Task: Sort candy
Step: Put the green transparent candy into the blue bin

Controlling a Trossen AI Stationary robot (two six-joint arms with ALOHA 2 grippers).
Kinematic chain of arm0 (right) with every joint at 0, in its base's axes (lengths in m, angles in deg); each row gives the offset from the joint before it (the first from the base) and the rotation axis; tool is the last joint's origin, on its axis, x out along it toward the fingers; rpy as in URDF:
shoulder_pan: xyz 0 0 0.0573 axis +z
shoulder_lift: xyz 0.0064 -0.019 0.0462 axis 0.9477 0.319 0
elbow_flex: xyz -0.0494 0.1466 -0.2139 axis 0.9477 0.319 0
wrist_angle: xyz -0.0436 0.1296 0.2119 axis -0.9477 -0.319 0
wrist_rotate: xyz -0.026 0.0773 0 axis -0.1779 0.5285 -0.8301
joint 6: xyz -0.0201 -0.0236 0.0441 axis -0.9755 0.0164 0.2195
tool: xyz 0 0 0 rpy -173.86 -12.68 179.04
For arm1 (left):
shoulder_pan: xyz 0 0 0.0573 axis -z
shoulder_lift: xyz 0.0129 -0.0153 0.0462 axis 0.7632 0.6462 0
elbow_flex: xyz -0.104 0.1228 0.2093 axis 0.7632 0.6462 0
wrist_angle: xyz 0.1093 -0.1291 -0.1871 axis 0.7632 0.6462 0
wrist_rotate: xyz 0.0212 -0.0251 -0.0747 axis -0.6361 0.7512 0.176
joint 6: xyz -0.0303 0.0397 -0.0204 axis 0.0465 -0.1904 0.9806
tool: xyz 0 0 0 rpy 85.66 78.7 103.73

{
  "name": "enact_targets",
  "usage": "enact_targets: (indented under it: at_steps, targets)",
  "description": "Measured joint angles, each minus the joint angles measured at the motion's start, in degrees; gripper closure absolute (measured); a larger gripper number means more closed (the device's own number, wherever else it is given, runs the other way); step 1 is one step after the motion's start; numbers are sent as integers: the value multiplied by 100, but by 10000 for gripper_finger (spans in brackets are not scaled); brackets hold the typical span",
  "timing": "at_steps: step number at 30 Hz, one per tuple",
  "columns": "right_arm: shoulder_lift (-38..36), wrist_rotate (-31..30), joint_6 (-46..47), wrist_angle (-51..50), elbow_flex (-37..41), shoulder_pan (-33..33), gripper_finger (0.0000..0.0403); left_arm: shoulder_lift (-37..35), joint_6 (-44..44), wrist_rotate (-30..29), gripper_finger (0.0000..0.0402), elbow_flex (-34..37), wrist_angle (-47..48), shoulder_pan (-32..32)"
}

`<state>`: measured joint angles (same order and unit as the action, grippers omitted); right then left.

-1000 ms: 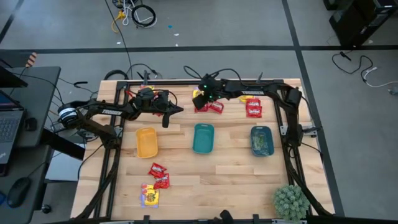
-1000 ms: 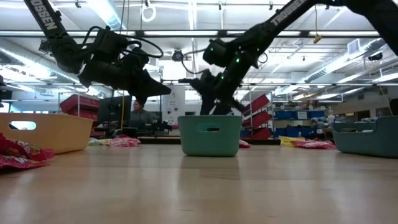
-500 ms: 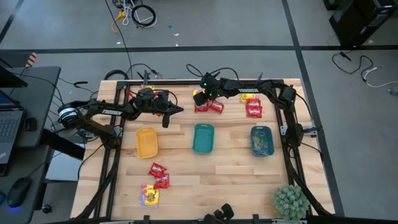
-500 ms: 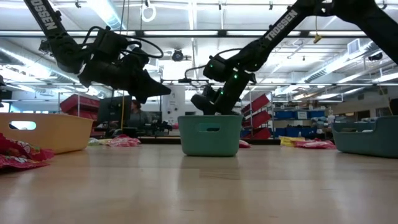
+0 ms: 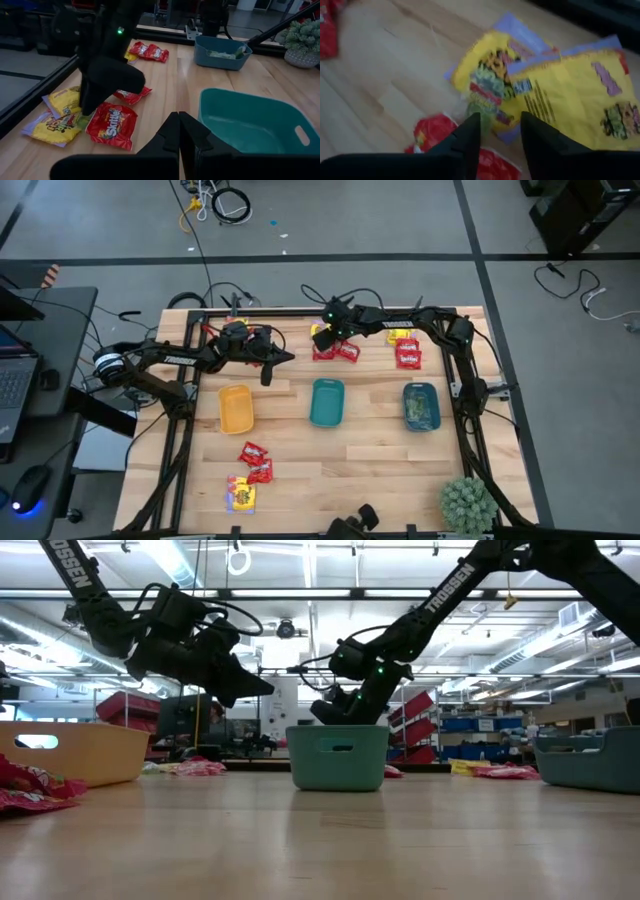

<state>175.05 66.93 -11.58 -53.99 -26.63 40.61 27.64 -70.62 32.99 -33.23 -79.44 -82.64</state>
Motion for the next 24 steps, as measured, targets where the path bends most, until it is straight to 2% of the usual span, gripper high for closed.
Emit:
enact_targets:
  at_steps: [11,14,17,24]
  targets:
    - [-286,234,-1124,-270,-3,-54,355,0,3,-16,401,0,39,0]
    - [-259,255,-1058,-348,4,-77,364,0,16,-17,401,0,39,-1]
    - [-235,250,-873,-385,4,-122,351,0,89,-22,401,0,39,1]
    - [-207,264,-838,-256,2,-133,281,0,113,-28,401,0,79,1]
